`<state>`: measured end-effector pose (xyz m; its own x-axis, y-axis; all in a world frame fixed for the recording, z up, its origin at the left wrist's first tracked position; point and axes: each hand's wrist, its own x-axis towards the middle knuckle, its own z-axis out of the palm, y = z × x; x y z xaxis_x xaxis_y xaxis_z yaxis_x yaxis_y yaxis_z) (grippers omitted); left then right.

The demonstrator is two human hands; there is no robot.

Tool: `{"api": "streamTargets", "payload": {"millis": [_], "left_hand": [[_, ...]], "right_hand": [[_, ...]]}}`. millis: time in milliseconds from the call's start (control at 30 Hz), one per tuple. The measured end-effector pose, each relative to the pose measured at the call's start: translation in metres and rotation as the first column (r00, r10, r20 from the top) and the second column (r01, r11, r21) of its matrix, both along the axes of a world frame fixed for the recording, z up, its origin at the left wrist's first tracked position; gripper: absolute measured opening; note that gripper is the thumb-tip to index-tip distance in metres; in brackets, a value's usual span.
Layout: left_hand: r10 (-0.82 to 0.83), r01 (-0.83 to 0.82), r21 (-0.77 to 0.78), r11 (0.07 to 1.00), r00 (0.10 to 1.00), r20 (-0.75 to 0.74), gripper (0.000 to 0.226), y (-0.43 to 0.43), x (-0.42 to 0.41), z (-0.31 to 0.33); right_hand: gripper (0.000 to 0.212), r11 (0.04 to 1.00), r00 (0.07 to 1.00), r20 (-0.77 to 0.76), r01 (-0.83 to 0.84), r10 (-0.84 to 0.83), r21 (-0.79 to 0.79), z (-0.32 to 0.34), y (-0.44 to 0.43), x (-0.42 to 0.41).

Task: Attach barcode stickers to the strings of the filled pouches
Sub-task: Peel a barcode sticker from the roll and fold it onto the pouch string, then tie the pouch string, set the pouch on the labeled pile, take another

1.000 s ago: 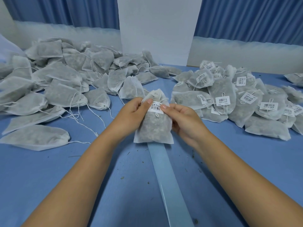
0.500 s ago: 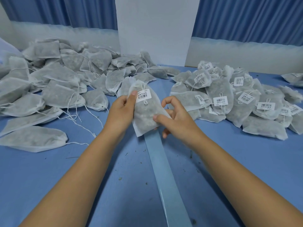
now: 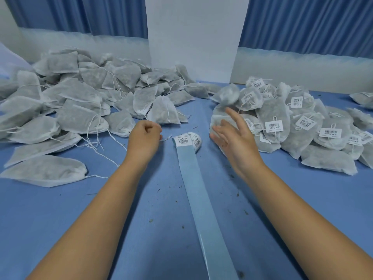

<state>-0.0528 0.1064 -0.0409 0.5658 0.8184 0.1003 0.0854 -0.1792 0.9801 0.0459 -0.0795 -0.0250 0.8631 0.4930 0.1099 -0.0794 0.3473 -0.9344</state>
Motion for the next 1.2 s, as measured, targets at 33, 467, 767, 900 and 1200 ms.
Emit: {"api": "streamTargets", "payload": {"millis": [33, 467, 767, 900, 1200], "left_hand": [[0.017, -0.005, 0.135, 0.991, 0.997, -0.082, 0.013, 0.003, 0.000, -0.003], [0.172, 0.380, 0.632, 0.675, 0.752, -0.636, 0.045, 0.016, 0.013, -0.024], [0.162, 0.234, 0.659, 0.715, 0.861, -0.482, 0.058, 0.019, 0.015, -0.017], [0.014, 0.029, 0.755, 0.655, 0.999, -0.051, 0.041, 0.015, 0.010, -0.002], [-0.161, -0.122, 0.666, 0.736, 0.924, 0.348, 0.020, -0.019, -0.007, 0.024]], "right_hand": [[0.043, 0.999, 1.000, 0.018, 0.009, -0.008, -0.040, -0.001, 0.001, -0.002], [0.024, 0.950, 0.988, 0.148, 0.010, 0.038, -0.312, -0.011, 0.007, -0.009], [0.023, 0.937, 0.991, 0.103, -0.047, 0.088, -0.346, -0.014, 0.009, -0.010], [0.024, 0.934, 0.991, 0.087, -0.066, 0.103, -0.352, -0.013, 0.009, -0.012], [0.022, 0.978, 0.992, -0.089, -0.108, 0.093, -0.177, -0.001, 0.011, -0.011]]}}
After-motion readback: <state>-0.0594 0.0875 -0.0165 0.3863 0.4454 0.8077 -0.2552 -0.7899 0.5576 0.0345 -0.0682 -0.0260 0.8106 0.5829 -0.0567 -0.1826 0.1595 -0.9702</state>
